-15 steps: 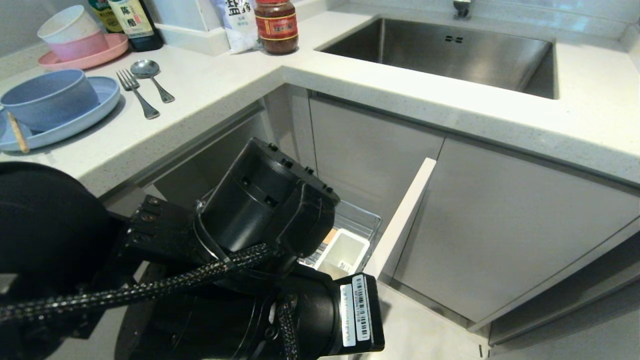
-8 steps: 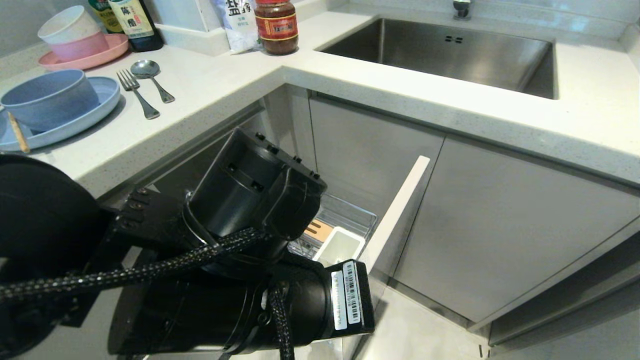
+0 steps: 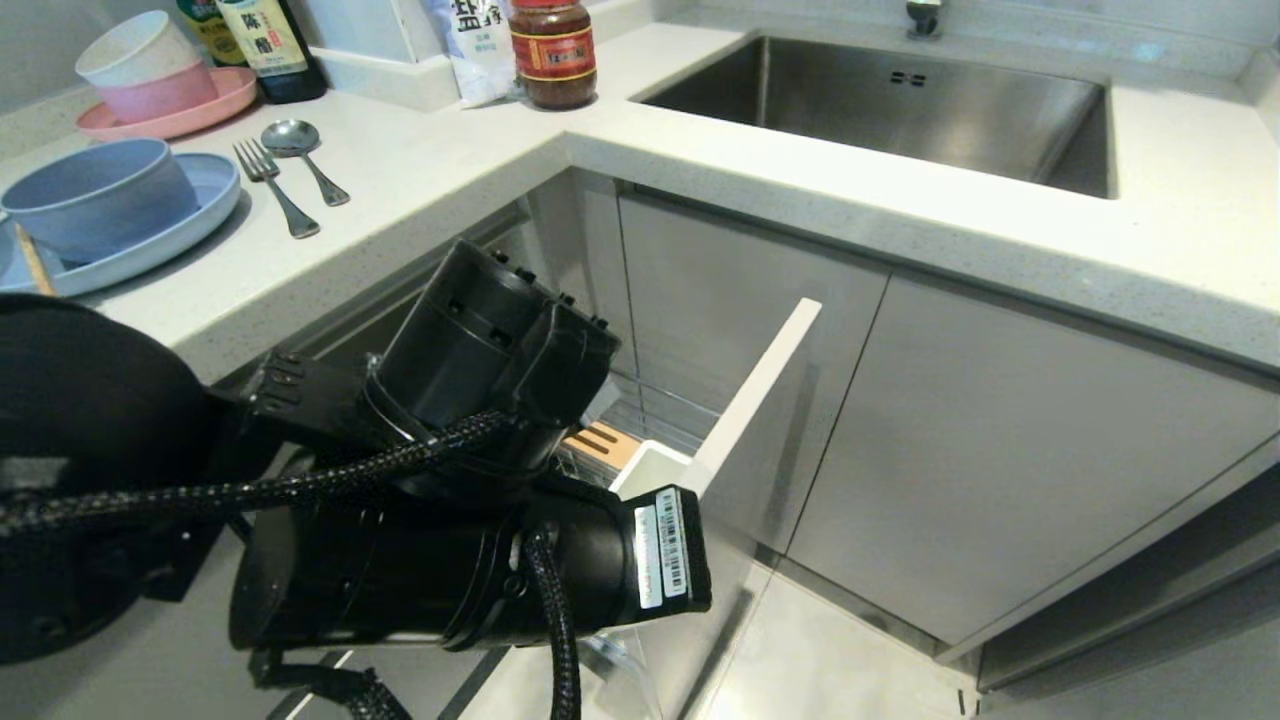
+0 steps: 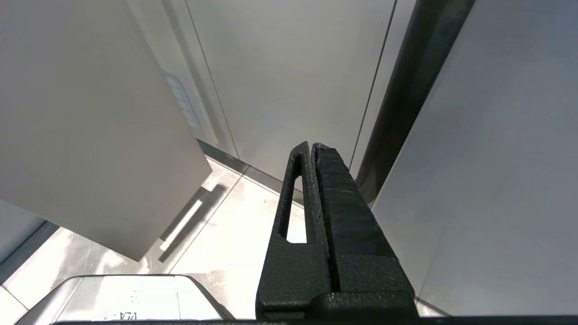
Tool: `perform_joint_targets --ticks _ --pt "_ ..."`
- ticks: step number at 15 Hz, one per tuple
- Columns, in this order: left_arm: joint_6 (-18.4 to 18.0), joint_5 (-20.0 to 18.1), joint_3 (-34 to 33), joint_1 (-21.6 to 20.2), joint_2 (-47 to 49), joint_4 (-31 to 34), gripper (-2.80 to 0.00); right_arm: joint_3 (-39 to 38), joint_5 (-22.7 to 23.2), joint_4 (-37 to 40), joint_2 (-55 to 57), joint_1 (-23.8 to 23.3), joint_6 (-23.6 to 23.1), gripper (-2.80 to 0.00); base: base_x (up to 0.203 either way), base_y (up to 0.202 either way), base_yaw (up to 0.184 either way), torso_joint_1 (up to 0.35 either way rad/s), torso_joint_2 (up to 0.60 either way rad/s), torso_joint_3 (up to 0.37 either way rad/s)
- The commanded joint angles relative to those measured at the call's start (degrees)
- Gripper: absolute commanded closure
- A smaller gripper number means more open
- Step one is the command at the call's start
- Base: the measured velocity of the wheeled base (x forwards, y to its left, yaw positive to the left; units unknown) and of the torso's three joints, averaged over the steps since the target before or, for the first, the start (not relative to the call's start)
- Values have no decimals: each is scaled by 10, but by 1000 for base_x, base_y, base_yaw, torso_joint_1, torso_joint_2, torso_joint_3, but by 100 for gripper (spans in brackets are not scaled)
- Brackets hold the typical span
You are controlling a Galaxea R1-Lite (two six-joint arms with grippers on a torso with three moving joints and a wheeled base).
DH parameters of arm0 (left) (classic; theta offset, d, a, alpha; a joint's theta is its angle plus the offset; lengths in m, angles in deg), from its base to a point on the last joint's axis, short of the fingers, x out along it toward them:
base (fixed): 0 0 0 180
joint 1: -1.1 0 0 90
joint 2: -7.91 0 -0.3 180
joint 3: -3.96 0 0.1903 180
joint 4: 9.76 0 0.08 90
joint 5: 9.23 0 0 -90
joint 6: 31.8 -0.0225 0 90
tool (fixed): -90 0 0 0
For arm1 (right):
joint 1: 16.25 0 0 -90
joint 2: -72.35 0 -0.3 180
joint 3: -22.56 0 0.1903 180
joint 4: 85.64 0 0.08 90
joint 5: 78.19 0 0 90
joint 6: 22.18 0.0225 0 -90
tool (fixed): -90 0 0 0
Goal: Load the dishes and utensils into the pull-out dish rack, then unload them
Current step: Close the cupboard
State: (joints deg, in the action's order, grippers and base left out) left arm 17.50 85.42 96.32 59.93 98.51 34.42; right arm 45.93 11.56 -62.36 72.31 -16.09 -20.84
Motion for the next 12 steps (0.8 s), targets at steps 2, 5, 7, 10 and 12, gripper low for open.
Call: perform_joint_targets --ticks 2,5,7,10,12 --pt "-10 -1 1 -17 -1 -2 0 -1 0 0 -2 0 0 0 0 0 0 0 0 0" --pt "-36 0 0 -39 -2 -9 0 -1 0 0 -2 0 0 0 0 0 0 0 0 0" --pt "-48 0 1 -50 -10 -9 0 -1 0 0 -2 0 0 0 0 0 0 0 0 0" --pt "-73 13 1 -64 -19 -9 0 -1 0 0 -2 0 0 0 0 0 0 0 0 0" --pt "-95 30 0 -76 -23 -14 0 -1 0 0 -2 0 1 0 0 0 0 0 0 0"
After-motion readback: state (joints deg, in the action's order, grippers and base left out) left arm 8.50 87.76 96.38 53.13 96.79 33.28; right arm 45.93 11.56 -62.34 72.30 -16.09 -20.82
